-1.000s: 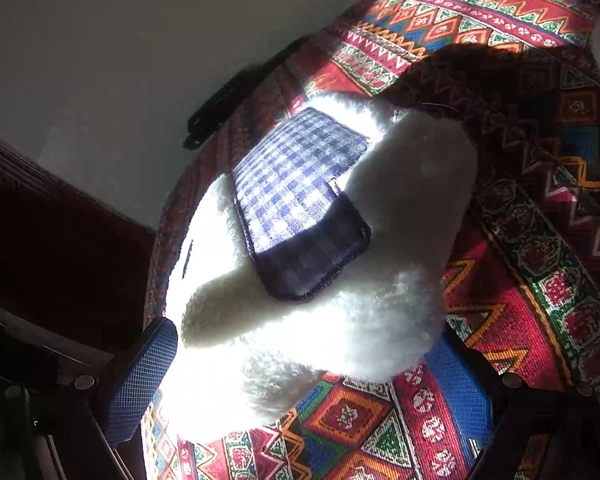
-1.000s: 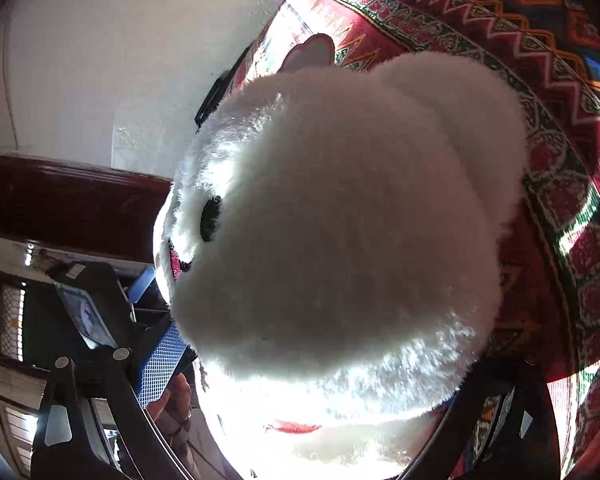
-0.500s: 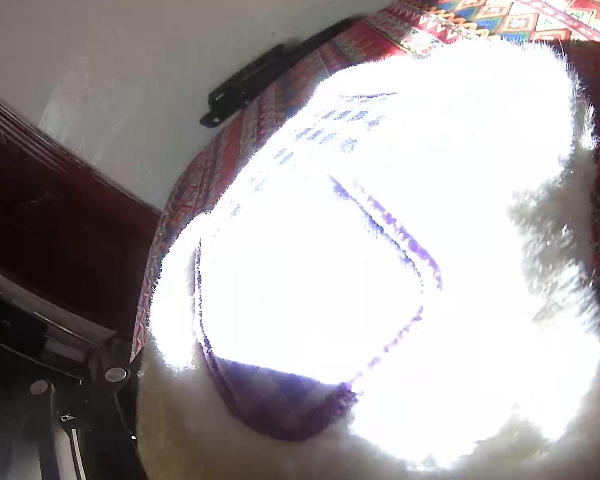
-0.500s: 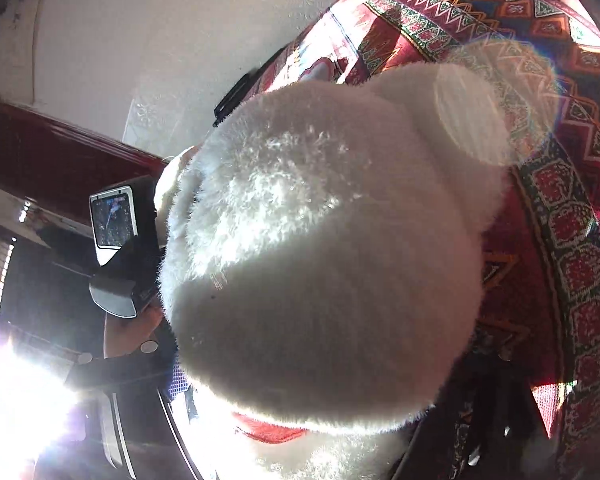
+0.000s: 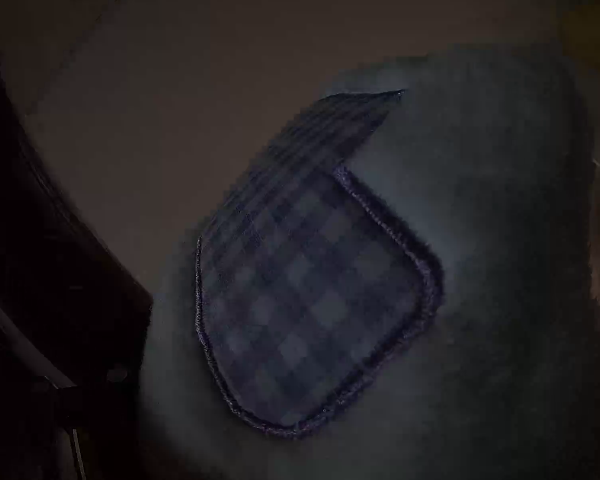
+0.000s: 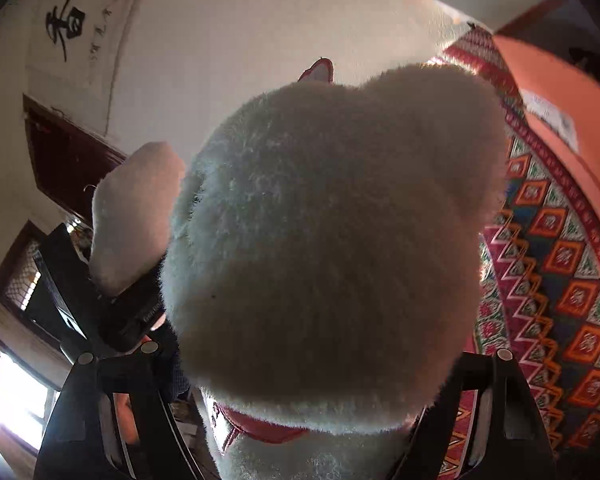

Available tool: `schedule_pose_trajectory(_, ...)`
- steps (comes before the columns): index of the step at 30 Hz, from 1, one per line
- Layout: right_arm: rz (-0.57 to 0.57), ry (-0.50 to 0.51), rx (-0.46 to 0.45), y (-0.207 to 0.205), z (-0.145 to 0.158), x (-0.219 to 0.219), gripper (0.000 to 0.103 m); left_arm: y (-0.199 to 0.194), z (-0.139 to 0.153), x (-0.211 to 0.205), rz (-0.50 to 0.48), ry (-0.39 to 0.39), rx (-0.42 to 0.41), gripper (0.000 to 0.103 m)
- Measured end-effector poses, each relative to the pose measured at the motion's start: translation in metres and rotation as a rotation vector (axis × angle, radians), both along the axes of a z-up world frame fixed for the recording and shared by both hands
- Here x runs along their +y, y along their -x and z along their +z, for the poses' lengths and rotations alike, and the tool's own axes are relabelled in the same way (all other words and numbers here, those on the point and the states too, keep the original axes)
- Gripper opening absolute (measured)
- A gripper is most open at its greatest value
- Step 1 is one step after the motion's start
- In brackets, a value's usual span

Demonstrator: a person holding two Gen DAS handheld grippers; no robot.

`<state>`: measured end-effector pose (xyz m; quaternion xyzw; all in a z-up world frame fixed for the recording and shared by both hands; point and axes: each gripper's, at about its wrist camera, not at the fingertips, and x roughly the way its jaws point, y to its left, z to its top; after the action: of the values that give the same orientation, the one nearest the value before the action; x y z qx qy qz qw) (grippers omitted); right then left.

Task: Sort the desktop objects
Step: 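Carry both plush toys into the pink box and open both tools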

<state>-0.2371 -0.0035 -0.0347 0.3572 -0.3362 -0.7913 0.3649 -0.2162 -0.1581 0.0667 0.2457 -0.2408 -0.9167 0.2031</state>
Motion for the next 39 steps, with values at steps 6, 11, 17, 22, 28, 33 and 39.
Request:
schedule_pose_trajectory(6, -0.298, 0.016, 0.171, -0.025, 0.069, 0.158, 0.084, 0.019, 0.035, 0.129, -0.225, -0.018, 0.017, 0.084)
schedule_pose_trajectory(11, -0.465, -0.112, 0.169, -0.023, 0.158, 0.345, 0.086, 0.052, 0.03, 0.252, -0.41, 0.015, -0.014, 0.086)
schedule_pose_trajectory(17, -0.372, -0.169, 0.03, 0.095, 0.117, 0.415, 0.094, 0.08, -0.009, 0.343, -0.499, 0.054, -0.127, 0.097)
schedule_pose_trajectory(22, -0.443, -0.26, -0.146, 0.135, 0.077, 0.44, 0.102, 0.081, -0.014, 0.356, -0.523, 0.015, -0.184, 0.103)
schedule_pose_trajectory(28, -0.581, -0.475, -0.037, 0.079, 0.093, 0.427, 0.102, 0.056, 0.004, 0.355, -0.521, -0.104, -0.167, 0.103)
schedule_pose_trajectory(33, -0.652, -0.449, 0.022, 0.024, 0.102, 0.38, 0.102, 0.007, 0.005, 0.328, -0.551, -0.193, -0.165, 0.103)
schedule_pose_trajectory(39, -0.754, -0.465, 0.088, -0.065, 0.109, 0.339, 0.103, -0.052, 0.014, 0.289, -0.59, -0.346, -0.16, 0.103)
